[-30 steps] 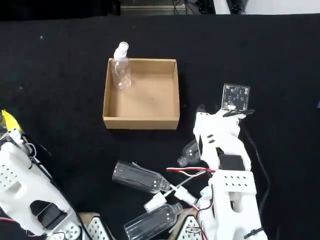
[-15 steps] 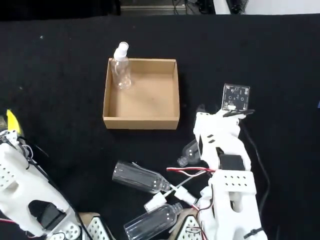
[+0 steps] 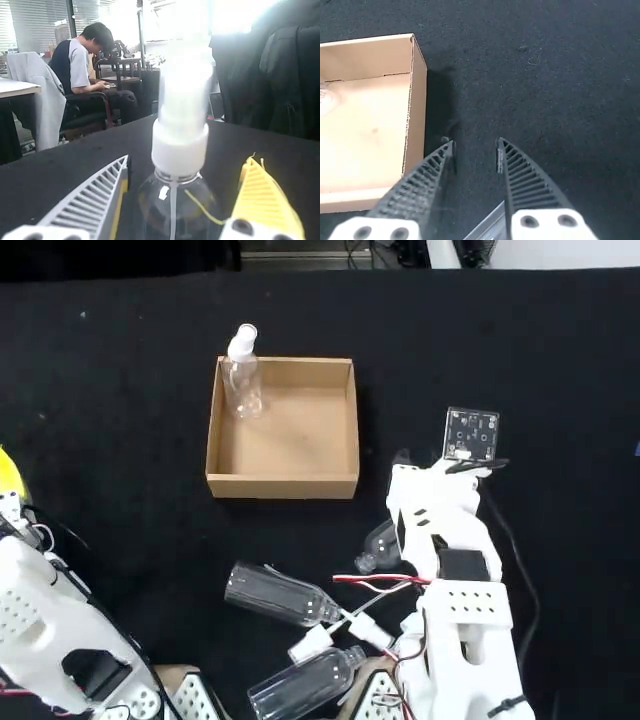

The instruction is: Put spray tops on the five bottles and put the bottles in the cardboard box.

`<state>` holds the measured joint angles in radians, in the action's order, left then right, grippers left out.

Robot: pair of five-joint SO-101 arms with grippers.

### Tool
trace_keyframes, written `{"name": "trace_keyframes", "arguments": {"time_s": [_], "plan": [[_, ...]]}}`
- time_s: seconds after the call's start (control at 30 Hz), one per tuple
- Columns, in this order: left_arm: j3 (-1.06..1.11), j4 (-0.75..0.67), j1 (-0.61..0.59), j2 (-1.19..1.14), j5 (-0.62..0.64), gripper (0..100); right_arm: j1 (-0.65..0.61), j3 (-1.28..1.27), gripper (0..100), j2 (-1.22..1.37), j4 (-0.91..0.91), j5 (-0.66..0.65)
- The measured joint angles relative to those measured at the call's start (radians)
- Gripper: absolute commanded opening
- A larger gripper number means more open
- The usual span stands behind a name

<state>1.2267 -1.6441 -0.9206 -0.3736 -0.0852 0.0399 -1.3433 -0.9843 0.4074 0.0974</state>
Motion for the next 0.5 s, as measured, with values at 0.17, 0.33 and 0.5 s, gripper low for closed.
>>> {"name": "trace_keyframes", "arguments": {"time_s": [0.17,0.33,0.5], "plan": [[0.012,0.094,0.000,0.044,0.003,33,0.000,0.000,12.0,0.000,0.000,0.000],[0.009,0.150,0.000,0.044,0.003,33,0.000,0.000,12.0,0.000,0.000,0.000],[0.009,0.150,0.000,0.044,0.003,33,0.000,0.000,12.0,0.000,0.000,0.000]]}}
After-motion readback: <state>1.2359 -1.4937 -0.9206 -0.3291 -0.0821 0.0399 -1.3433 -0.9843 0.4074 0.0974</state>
